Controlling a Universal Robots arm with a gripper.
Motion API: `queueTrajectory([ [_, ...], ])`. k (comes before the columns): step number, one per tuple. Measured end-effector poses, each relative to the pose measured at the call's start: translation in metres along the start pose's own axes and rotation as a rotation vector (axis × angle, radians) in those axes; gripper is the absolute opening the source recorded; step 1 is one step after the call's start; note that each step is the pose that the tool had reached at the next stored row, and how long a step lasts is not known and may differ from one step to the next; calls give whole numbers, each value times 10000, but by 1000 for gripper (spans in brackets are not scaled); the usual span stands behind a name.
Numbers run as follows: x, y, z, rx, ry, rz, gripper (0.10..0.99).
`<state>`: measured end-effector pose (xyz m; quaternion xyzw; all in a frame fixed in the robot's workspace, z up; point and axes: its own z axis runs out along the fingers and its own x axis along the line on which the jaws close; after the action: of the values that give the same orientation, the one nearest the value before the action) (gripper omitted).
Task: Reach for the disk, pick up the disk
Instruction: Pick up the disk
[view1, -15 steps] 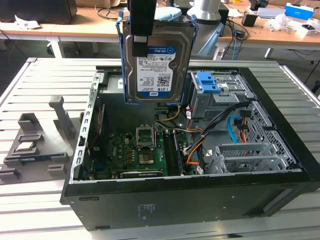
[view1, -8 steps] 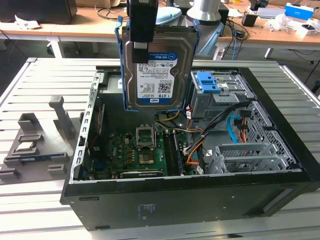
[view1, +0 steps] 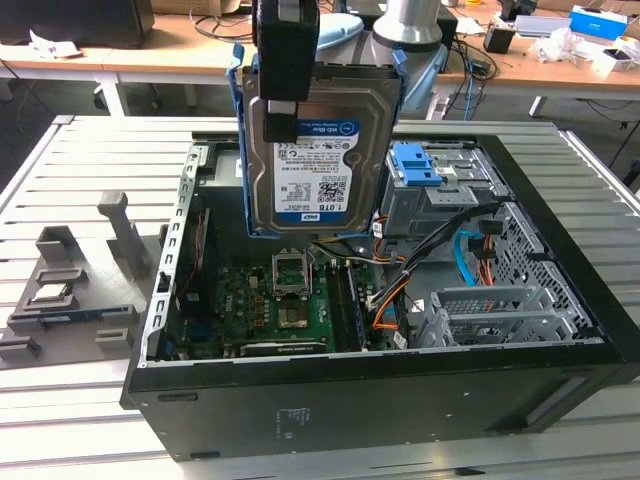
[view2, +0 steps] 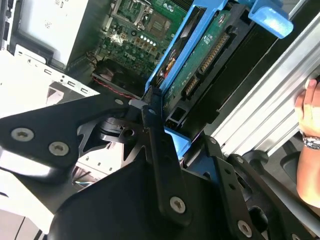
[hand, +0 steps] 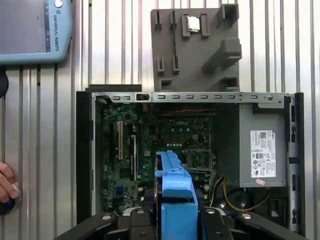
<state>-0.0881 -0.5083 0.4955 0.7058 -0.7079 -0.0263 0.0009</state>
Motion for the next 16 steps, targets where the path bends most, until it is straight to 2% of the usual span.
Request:
queueTrajectory([
  [6, 153, 0, -4, 0, 0, 0, 369],
  [12, 416, -1, -11, 0, 0, 0, 369],
  [16, 527, -1, -14, 0, 0, 0, 369],
])
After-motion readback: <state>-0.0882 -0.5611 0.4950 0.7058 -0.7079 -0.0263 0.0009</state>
